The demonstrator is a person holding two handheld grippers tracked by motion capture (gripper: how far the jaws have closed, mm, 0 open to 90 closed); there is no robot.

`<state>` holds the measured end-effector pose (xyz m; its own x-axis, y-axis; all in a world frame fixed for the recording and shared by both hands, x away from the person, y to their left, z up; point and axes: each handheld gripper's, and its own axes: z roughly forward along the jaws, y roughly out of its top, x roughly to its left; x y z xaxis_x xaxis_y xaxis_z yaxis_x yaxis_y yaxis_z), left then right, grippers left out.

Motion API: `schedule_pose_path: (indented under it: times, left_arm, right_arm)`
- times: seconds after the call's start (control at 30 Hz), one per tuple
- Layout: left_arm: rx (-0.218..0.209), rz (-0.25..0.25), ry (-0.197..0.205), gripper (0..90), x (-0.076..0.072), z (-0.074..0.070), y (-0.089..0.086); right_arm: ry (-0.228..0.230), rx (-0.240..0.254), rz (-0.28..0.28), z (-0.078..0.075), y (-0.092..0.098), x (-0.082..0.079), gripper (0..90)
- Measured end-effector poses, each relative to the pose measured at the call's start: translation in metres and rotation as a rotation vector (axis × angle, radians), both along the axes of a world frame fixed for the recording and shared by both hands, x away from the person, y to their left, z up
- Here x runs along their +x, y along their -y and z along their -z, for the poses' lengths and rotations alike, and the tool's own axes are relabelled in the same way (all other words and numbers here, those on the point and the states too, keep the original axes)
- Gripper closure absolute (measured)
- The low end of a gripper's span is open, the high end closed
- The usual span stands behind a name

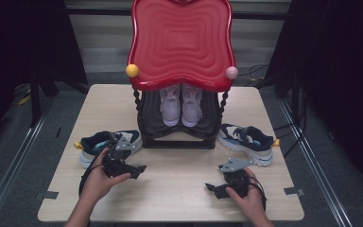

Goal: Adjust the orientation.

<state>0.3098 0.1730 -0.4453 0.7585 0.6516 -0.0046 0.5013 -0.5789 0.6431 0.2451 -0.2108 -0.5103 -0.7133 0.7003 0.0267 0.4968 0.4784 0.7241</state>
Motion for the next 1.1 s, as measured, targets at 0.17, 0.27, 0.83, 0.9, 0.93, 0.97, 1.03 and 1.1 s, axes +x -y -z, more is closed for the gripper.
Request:
schedule_pose_path:
  times: [0.17,0.27,0.83,0.9,0.93,0.97,1.03,1.1]
  left_arm:
    - [0.014,-0.008,0.003,17.7,0.004,-0.009,-0.003]
    - [0.013,-0.011,0.006,17.7,0.007,-0.014,-0.006]
    - [0.018,-0.046,0.019,20.5,0.018,-0.029,-0.033]
    - [0.039,-0.043,0.026,20.3,0.016,-0.03,-0.032]
    - [0.047,-0.038,0.024,20.1,0.016,-0.031,-0.032]
    - [0.053,-0.036,0.025,19.8,0.015,-0.032,-0.033]
    - [0.05,-0.045,0.027,19.6,0.014,-0.033,-0.035]
    - [0.066,-0.061,0.033,19.6,0.013,-0.036,-0.039]
  right_arm:
    - [0.0,0.0,0.0,0.0,0.0,0.0,13.3]
    - [0.0,0.0,0.0,0.0,0.0,0.0,13.3]
    - [0.0,0.0,0.0,0.0,0.0,0.0,13.3]
    - [0.0,0.0,0.0,0.0,0.0,0.0,13.3]
    - [0.001,0.0,0.0,0.0,0.0,0.0,13.3]
    - [-0.002,0.0,0.002,0.0,0.0,0.0,13.3]
    - [-0.002,0.0,0.002,0.0,0.0,0.0,13.3]
    - [-0.002,0.0,0.002,0.0,0.0,0.0,13.3]
